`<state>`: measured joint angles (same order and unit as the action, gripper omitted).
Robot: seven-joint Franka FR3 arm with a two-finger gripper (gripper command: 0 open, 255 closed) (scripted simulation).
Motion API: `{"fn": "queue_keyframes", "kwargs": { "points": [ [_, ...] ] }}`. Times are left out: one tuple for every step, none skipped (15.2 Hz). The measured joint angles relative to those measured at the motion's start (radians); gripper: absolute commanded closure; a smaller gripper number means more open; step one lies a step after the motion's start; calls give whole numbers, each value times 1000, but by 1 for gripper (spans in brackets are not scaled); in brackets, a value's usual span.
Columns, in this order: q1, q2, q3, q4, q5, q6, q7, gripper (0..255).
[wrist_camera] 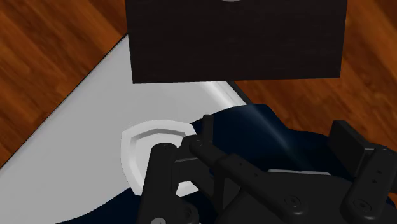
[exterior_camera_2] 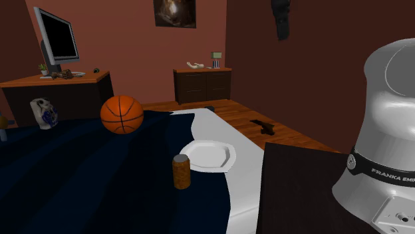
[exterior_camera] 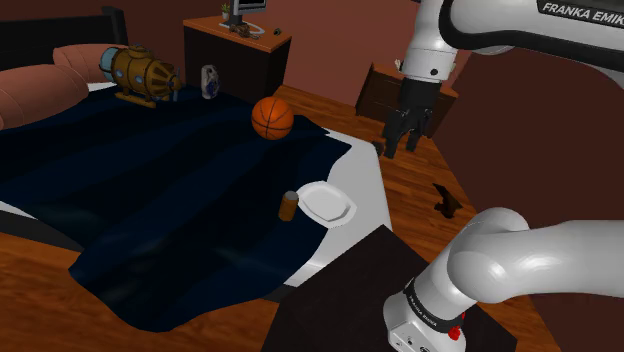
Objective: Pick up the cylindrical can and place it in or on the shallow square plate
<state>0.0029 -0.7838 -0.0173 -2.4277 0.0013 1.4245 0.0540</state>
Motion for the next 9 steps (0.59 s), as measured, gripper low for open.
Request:
{"fn": "queue_keyframes", "kwargs": {
  "points": [
    [0,0,0,0,0,0,0,0],
    [0,6,1,-10,1,17,1,0],
    [0,21,1,-21,1,46,2,0],
    [0,34,1,-41,2,83,4,0],
    [-1,46,1,-61,1,121,5,0],
    [-2,68,0,-79,1,164,6,0],
    [-3,82,-1,-99,0,204,6,0],
    [-1,109,3,-103,4,242,12,0],
    [0,136,5,-112,6,282,16,0]
  ]
}}
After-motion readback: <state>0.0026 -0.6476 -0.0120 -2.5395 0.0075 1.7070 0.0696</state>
